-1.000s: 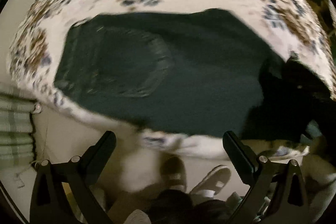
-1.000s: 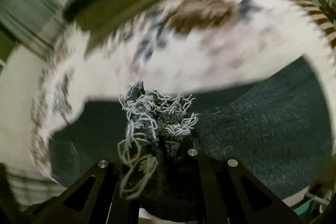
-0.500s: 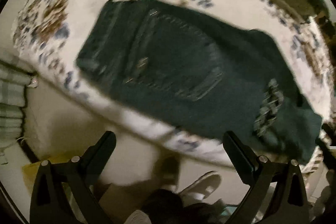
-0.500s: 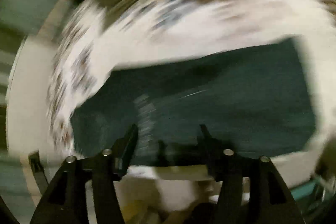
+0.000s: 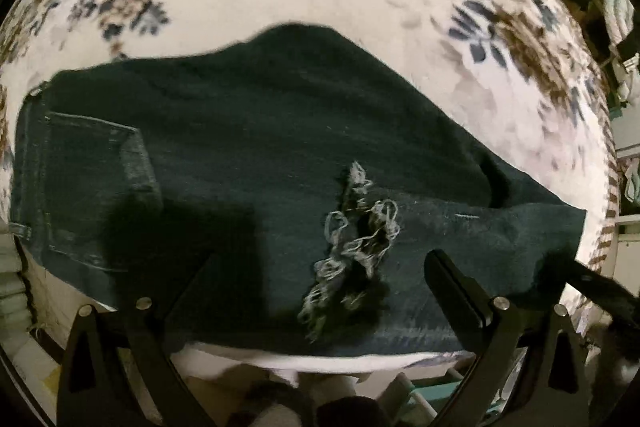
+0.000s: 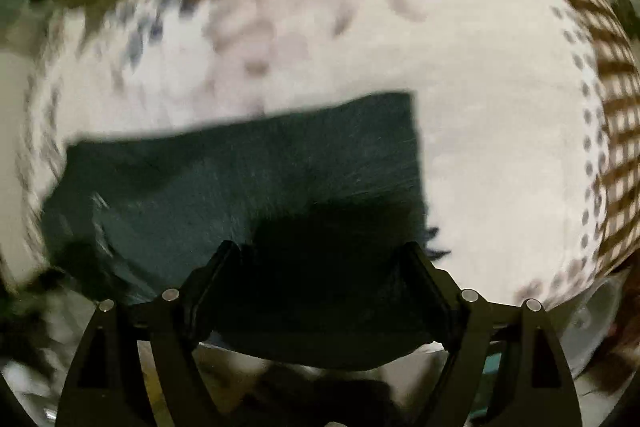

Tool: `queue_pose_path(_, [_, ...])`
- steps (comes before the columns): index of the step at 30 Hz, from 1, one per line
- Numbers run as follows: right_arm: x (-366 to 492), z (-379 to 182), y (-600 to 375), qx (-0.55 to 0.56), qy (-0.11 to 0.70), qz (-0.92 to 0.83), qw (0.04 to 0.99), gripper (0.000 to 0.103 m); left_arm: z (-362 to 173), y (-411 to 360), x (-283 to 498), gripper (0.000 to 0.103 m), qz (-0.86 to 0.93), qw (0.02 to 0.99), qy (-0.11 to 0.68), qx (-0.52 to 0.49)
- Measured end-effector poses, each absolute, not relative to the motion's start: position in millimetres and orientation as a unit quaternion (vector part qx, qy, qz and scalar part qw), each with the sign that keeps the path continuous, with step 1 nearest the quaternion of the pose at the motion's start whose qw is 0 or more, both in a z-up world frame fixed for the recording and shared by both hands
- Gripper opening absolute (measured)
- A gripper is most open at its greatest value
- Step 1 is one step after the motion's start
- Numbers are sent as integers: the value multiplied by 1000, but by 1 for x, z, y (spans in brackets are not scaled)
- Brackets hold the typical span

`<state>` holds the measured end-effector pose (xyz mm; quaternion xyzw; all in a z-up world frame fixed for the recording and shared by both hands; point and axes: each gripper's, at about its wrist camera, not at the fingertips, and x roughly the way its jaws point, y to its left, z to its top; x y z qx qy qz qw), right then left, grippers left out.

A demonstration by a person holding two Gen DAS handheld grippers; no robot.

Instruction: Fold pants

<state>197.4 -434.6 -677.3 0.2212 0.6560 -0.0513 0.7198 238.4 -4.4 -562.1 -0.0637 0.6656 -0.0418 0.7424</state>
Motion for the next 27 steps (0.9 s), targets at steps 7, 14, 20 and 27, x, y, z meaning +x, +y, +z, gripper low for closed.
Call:
queue_pose_path(7, [187, -706, -476, 322, 645, -85, 688, 85, -584, -24, 247, 13, -57, 741, 668, -49])
queue_pose_path(14, [188, -708, -465, 320, 631, -49, 705, 33, -560, -13, 235, 1, -90, 771, 630, -29])
queue_pose_path(20, [207, -675, -458, 264, 615, -56, 741, 22, -563, 21, 240, 2, -57, 759, 645, -71])
queue_pose_path(27, [203, -652, -452, 247, 634, -99, 726, 49, -552, 55, 215, 21, -19, 748, 657, -96])
